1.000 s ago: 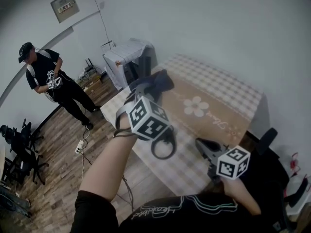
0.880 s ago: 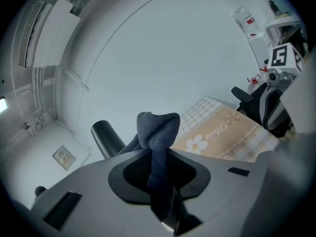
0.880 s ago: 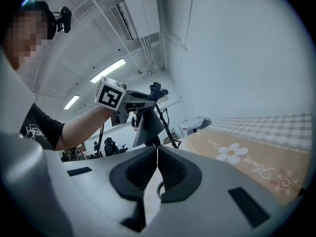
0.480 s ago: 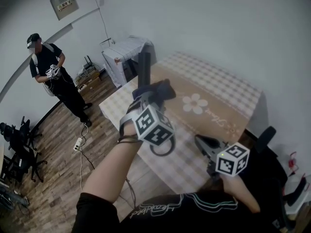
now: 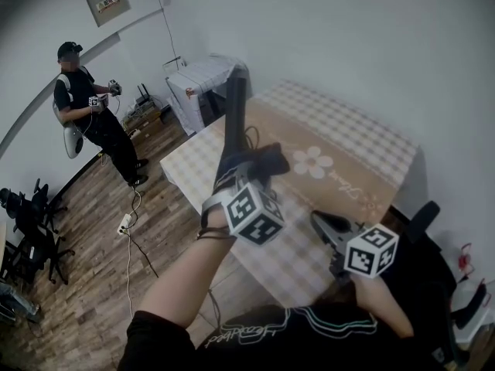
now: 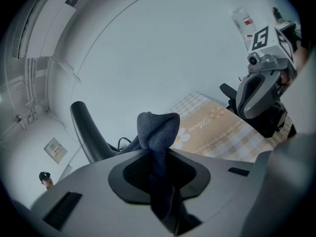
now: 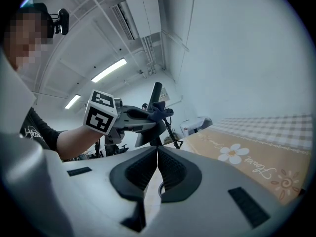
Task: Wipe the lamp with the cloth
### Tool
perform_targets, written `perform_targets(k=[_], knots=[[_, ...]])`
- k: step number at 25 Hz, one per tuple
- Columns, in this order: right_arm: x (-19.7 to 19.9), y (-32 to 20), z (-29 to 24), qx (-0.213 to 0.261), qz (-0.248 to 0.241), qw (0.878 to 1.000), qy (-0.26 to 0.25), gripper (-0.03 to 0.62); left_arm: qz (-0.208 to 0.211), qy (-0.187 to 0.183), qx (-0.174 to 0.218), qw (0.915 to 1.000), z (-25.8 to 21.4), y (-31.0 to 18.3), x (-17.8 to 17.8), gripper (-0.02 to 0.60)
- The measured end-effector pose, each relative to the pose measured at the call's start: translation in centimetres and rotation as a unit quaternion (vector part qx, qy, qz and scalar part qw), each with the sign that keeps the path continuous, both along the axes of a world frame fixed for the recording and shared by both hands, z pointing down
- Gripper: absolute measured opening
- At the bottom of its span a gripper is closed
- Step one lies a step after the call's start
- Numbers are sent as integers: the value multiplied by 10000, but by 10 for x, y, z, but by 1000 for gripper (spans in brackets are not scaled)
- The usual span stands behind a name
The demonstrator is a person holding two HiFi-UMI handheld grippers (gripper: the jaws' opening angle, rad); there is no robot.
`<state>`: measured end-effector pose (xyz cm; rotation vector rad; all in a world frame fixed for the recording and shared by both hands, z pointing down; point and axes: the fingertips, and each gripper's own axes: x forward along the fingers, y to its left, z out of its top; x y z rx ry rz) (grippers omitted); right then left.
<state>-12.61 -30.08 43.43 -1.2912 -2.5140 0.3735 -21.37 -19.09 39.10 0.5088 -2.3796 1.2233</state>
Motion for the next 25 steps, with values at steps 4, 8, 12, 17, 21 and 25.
perform_targets(k=[4,8,12,17,21,25], knots=[[2,1,-2,-34,-46,10000,-20,15,17,174,154,9997,16,-4,11,72],[6,6,-2,-57,-104,9999,-4,15,38,418,579,9974,33,-9,27,72],[7,12,2,9,-129,9999,11,15,104,691,1034,9922,49,-10,46,72],[11,21,-3,80,-166,9998,-72,15,262,882,1951,9765,46,-8,72,72],[25,31,-18,181,-174,9993,-266,15,359,1154,3059,9443,33,1,101,72],[48,40,-38,76,-185,9991,-360,15,672,1483,4218,8920,11,14,138,72]])
